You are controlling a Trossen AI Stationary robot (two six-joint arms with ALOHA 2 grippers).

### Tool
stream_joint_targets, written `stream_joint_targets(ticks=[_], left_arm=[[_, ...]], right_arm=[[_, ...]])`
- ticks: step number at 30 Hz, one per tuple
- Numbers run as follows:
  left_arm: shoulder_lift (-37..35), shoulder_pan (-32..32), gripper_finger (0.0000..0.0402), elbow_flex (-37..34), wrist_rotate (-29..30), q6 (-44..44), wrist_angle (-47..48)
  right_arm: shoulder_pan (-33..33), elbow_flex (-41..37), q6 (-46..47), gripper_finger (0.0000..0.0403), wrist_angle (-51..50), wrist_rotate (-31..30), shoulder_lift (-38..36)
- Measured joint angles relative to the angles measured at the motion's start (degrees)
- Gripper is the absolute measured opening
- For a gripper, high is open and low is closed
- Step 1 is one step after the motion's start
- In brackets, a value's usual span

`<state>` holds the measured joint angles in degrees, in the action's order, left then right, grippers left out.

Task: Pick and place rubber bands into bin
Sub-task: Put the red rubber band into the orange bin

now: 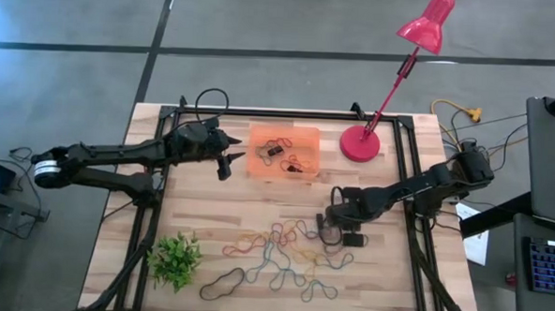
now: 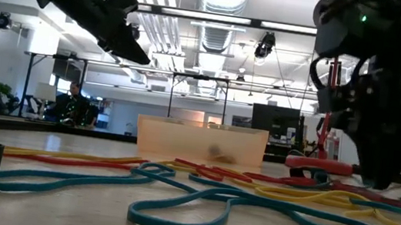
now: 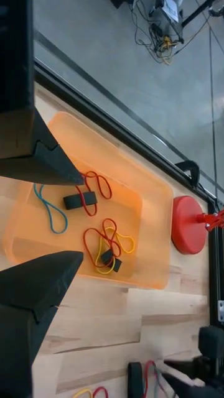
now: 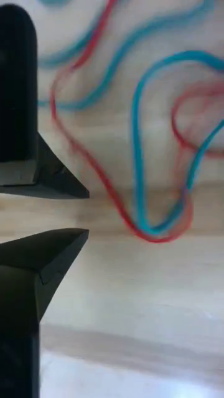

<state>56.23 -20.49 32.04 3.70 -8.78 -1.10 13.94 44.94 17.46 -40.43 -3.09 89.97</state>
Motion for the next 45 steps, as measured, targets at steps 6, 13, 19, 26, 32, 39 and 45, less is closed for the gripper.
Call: stream_joint_targets(ticks=[6,13,19,26,32,39,45], left_arm=[[0.0,0.0,0.0167,-0.25,0.0,0.63,0.04],[0.0,-0.01,0.0167,-0.6,0.0,0.96,0.02],[0.0,0.0,0.0167,-0.6,0.0,0.98,0.04],[0.0,-0.02,0.0167,-0.75,0.0,0.99,0.02],[0.0,-0.01,0.0167,-1.26,0.0,1.08,-0.28],[0.01,-0.01,0.0167,-3.3,-0.01,1.14,-1.89],[0.0,0.0,0.0167,-4.23,-0.02,1.11,-3.89]], right_arm=[[2.89,-0.51,2.82,0.0101,0.81,1.82,-1.79],[4.22,-0.84,3.58,0.0118,3.18,1.66,-1.86],[4.32,-0.82,1.24,0.0125,9.42,1.67,-2.21],[4.32,-0.87,-0.39,0.0119,11.84,1.57,-0.87],[4.28,-1.04,-2.22,0.0113,15.24,1.06,2.47],[4.19,-0.86,-2.43,0.0104,15.56,0.14,3.4],[3.84,-1.0,-4.73,0.0073,15.52,-1.17,3.39]])
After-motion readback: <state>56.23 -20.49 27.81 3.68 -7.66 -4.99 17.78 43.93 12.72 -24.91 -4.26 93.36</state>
